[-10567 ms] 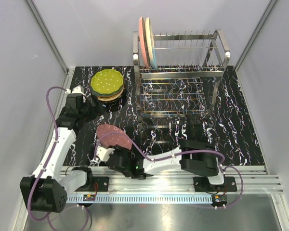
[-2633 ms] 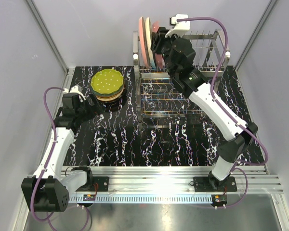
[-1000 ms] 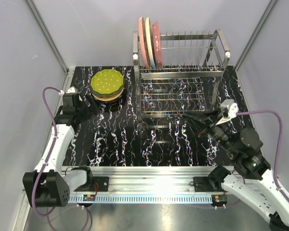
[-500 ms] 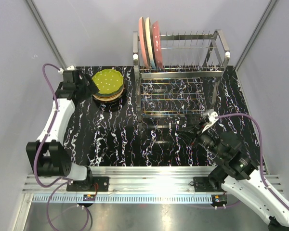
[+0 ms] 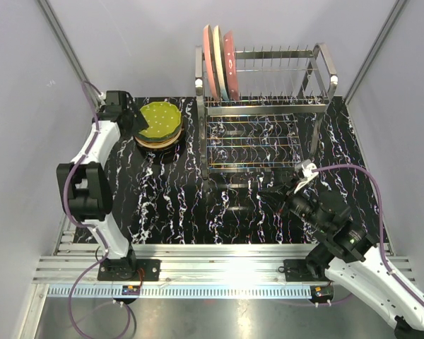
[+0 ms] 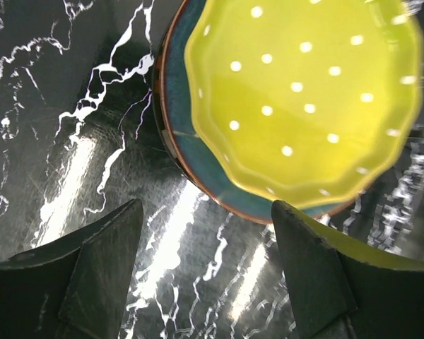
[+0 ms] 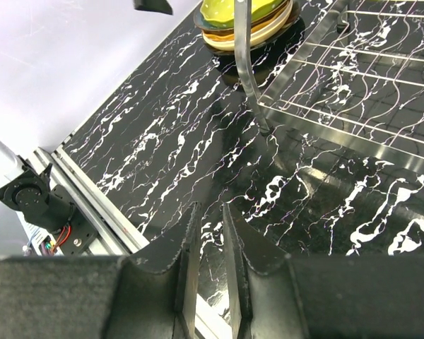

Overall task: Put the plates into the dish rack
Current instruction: Grab a plate with the left arm

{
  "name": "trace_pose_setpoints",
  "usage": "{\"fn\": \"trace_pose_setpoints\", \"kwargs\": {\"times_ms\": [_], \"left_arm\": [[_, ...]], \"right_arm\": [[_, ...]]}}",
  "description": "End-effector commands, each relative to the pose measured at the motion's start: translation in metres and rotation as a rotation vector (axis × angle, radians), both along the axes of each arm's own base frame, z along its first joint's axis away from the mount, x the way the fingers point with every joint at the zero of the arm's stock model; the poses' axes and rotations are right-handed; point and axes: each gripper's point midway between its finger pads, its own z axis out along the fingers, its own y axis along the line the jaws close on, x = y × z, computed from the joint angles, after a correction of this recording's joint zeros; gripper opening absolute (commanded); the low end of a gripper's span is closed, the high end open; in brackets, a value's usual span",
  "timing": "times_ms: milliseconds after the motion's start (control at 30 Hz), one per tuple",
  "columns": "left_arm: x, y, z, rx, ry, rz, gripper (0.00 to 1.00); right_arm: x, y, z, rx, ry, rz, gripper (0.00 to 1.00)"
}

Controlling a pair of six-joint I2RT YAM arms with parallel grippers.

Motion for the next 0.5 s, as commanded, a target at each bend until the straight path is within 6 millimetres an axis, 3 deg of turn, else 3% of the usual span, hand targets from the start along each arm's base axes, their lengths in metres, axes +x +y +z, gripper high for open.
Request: {"fn": "trace_pose_setpoints", "kwargs": {"times_ms": [0, 200, 467], "left_arm": [[0.024, 0.011, 0.009, 0.046, -0.053, 0.019, 0.74], [0.043, 0.021, 0.0, -0.007, -0.068, 0.051, 0.7], [0.065, 0.021, -0.003, -0.075, -0.096, 0.048, 0.56]], "right_arm": [[0.0, 0.004, 0.005, 0.012, -0.002, 0.005, 0.25], [0.001, 0.007, 0.0, -0.002, 0.01, 0.016, 0.23], [0.003, 0.007, -0.003, -0.012, 0.016, 0.004, 0.22]]}}
